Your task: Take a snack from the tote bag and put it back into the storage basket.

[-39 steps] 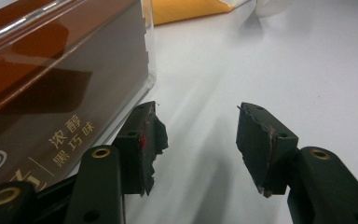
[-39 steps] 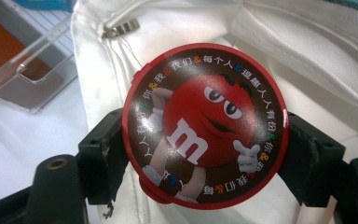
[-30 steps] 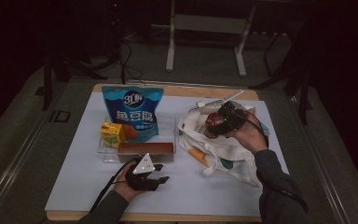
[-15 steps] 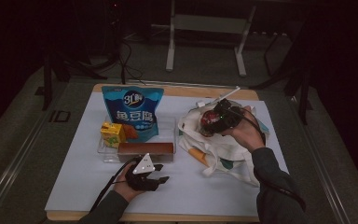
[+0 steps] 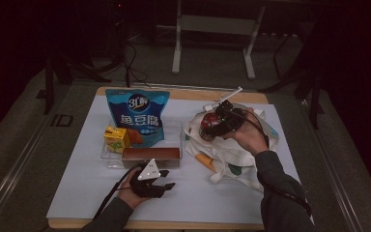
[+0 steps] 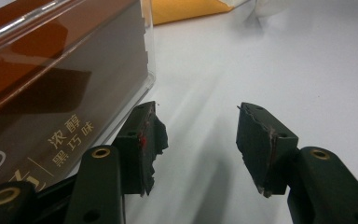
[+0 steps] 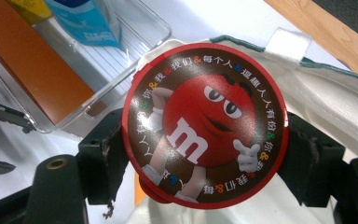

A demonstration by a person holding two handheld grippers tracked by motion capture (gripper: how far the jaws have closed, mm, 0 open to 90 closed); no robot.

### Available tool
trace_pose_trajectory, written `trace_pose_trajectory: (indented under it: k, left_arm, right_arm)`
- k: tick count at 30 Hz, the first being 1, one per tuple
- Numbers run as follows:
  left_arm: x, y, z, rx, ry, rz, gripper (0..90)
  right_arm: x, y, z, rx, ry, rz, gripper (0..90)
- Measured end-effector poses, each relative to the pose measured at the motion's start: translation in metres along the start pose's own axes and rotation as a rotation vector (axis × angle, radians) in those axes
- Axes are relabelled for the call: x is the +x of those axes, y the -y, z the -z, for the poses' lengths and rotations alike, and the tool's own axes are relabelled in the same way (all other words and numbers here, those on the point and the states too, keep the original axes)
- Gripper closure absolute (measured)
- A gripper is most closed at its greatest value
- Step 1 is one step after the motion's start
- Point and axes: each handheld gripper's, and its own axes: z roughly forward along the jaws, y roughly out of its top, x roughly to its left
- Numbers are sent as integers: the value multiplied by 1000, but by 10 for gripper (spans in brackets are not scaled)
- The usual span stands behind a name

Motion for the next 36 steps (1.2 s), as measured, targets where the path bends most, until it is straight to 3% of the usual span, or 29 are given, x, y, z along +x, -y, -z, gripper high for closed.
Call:
trace_pose_trajectory:
  k: [36]
  left_arm:
    - [0,0,0,2,-2,-4,480]
  right_arm:
    - [22,-23,-6,-7,-44,35,259]
